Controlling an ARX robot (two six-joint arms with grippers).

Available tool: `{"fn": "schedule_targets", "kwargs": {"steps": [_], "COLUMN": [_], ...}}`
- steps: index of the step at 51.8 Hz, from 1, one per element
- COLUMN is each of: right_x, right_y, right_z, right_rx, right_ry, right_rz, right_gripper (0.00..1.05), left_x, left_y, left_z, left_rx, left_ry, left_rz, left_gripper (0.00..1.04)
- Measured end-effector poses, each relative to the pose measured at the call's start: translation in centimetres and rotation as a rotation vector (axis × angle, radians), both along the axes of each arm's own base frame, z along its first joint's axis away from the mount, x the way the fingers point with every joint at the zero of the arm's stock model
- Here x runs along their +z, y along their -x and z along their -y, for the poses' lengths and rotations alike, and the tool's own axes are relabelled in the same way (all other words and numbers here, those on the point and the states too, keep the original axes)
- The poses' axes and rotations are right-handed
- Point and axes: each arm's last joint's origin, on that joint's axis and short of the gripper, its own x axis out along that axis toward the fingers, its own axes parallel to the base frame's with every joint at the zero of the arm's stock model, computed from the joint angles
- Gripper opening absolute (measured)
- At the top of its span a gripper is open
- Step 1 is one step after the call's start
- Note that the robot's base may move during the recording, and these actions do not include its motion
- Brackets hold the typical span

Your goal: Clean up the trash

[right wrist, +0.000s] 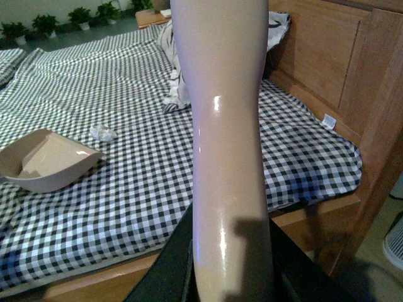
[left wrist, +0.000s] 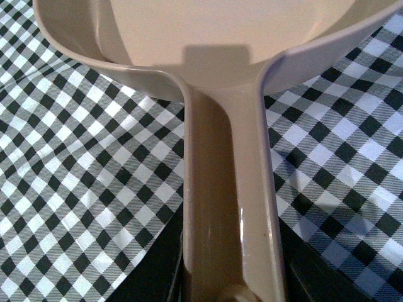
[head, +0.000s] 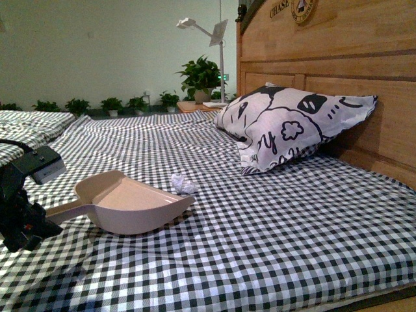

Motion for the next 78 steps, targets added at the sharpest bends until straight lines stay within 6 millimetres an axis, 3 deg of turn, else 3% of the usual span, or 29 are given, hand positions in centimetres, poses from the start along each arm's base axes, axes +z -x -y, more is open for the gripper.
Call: {"fn": "schedule_targets", "kwargs": {"steps": [27, 78], "right_x": [0.0, 0.0], "right_y": [0.0, 0.0], "right_z": [0.0, 0.0], "right_rx": [0.000, 0.000], "right_ry": [0.000, 0.000], "right_rz": [0.000, 0.000], "right_gripper": [0.20, 0.20], "left_x": [-0.8, -0.7], "left_y": [-1.7, -1.8], "left_z": [0.9, 1.3], "left_rx": [-0.021, -0.024], "left_ry": [-0.005, -0.013], "left_rz": [-0.015, -0.011], "left_gripper": [0.27, 0.27]}}
